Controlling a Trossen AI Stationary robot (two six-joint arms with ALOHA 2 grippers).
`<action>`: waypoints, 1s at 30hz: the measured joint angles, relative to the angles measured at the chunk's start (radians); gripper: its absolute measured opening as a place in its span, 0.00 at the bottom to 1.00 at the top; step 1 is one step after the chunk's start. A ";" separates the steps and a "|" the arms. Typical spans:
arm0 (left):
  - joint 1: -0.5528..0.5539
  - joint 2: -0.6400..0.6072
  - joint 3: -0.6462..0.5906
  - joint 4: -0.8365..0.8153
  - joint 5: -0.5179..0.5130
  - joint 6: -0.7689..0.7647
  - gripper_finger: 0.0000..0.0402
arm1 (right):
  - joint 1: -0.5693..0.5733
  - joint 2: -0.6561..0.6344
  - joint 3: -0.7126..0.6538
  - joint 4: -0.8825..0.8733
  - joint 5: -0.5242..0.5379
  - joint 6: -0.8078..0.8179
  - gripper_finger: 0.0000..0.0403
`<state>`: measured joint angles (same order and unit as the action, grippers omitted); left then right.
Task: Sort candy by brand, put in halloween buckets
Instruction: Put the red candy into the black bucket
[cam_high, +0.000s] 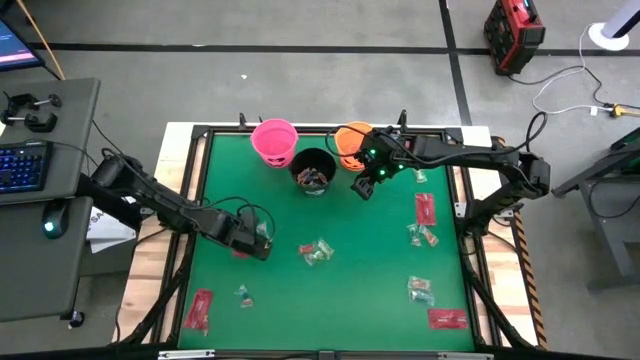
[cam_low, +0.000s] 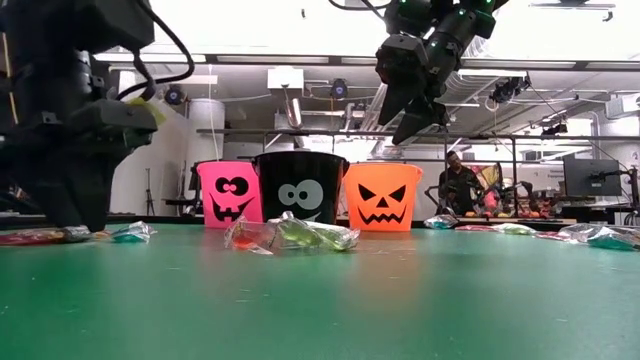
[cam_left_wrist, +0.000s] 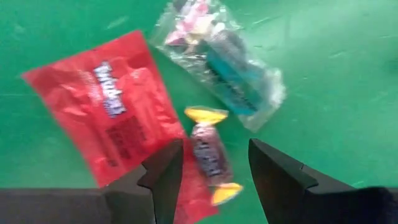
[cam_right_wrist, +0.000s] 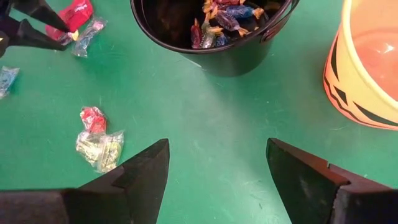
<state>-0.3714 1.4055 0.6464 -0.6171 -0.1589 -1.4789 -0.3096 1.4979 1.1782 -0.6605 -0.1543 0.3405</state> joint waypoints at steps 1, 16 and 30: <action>0.000 0.000 0.000 -0.015 0.000 0.010 0.43 | 0.000 0.000 0.000 0.000 0.000 0.000 0.64; -0.003 -0.045 0.011 -0.263 0.007 -0.001 0.43 | 0.000 0.000 0.000 0.000 0.000 0.000 0.64; -0.001 -0.040 -0.032 -0.170 -0.042 0.016 0.43 | 0.000 0.000 0.000 0.004 0.006 0.002 0.64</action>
<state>-0.3725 1.3654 0.6140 -0.7870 -0.2007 -1.4631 -0.3097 1.4979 1.1782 -0.6563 -0.1478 0.3424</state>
